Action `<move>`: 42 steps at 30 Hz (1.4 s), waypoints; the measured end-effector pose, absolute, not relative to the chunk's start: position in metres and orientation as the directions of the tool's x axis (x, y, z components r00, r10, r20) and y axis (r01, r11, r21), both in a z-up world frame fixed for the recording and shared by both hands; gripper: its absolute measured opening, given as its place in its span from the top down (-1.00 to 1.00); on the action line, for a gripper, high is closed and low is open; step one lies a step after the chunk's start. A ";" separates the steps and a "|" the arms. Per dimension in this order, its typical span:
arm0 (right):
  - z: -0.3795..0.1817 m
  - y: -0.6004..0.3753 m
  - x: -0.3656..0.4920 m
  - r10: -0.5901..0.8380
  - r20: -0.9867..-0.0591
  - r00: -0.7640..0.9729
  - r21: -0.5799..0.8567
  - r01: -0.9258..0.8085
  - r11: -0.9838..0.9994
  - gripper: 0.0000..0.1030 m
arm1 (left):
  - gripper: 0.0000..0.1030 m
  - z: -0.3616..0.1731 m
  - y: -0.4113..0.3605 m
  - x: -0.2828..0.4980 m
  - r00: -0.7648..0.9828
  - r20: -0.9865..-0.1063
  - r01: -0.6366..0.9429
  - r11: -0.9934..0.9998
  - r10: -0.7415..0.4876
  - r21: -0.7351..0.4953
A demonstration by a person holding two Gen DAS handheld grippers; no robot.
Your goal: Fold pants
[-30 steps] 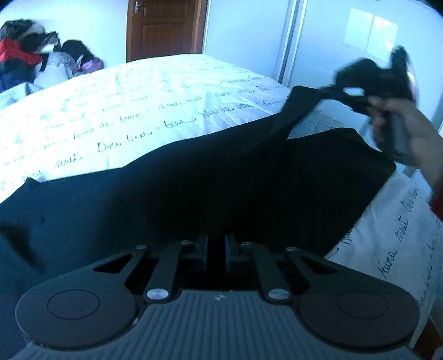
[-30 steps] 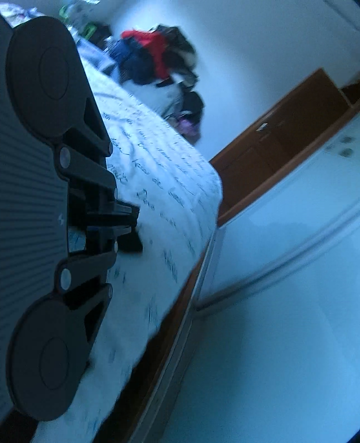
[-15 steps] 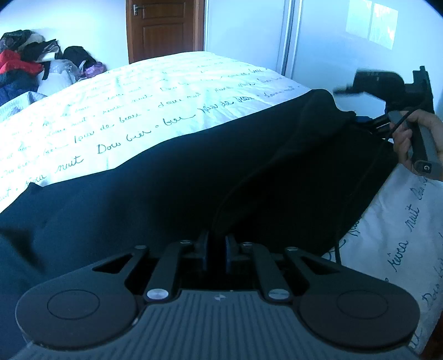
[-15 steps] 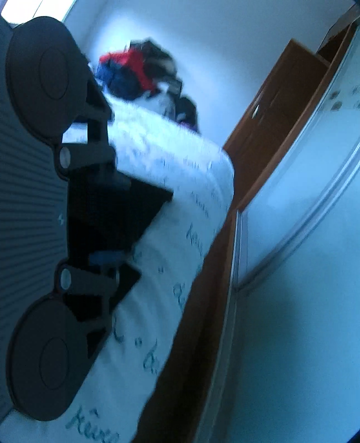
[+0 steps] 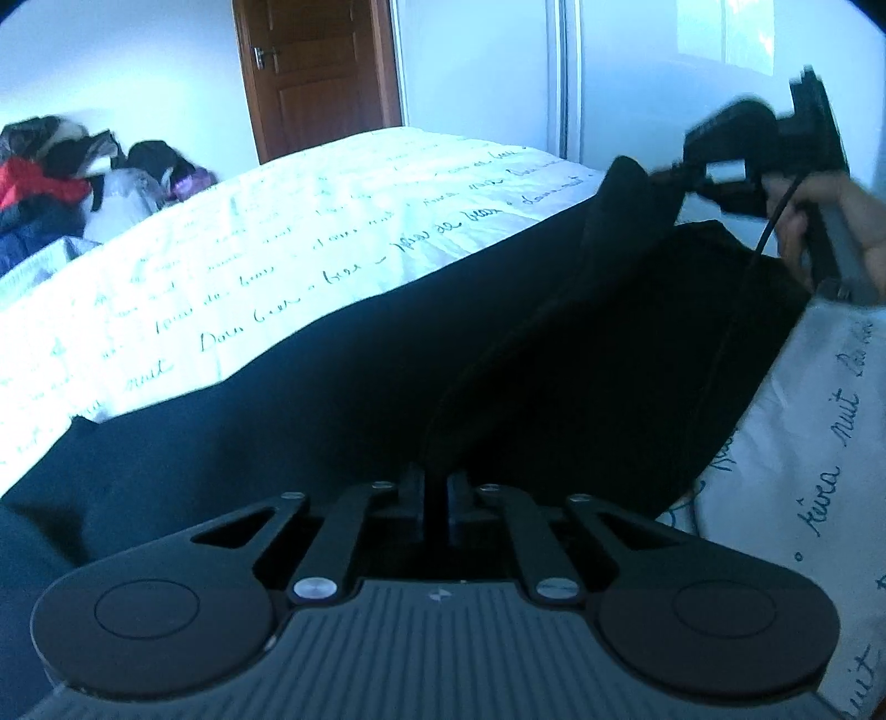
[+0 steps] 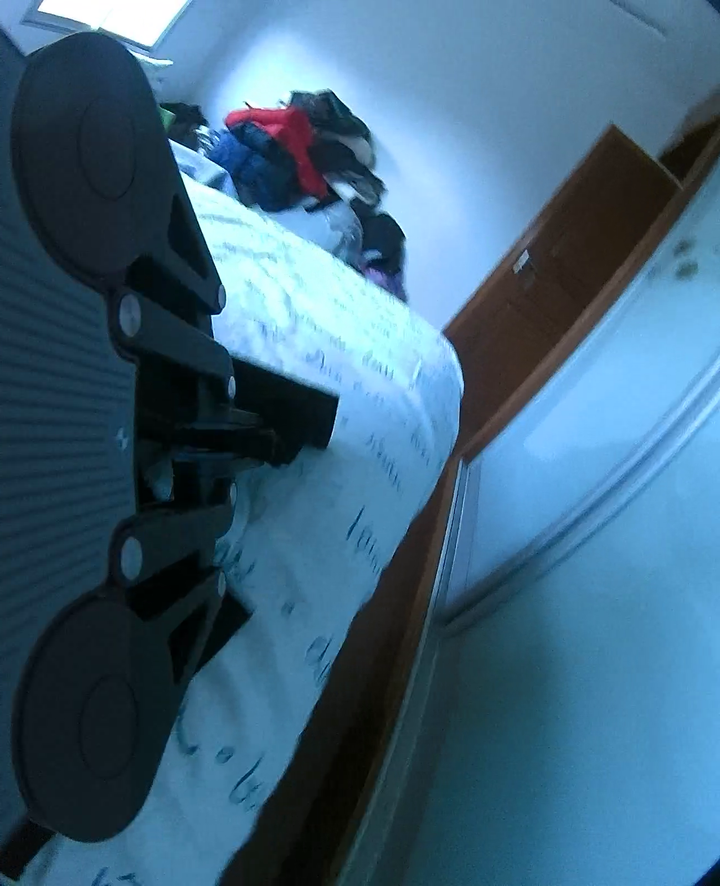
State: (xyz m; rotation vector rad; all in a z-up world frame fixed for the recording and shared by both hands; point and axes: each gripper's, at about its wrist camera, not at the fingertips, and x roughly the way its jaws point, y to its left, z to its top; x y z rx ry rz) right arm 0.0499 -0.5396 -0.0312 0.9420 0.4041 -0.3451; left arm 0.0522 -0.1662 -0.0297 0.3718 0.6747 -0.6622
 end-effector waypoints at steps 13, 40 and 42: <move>0.054 -0.528 0.025 -0.149 -0.324 0.934 0.606 0.326 0.726 0.87 | 0.76 -0.015 -0.161 0.040 0.631 -0.628 0.616 0.786 -0.456 0.050; -0.001 -0.540 -0.059 -0.235 -0.550 0.802 0.525 0.550 0.649 0.87 | 0.76 -0.025 -0.172 0.044 0.563 -0.687 0.599 0.799 -0.460 -0.045; 0.000 -0.537 -0.063 -0.229 -0.544 0.807 0.533 0.543 0.649 0.87 | 0.76 -0.019 -0.170 0.045 0.570 -0.679 0.599 0.800 -0.463 -0.043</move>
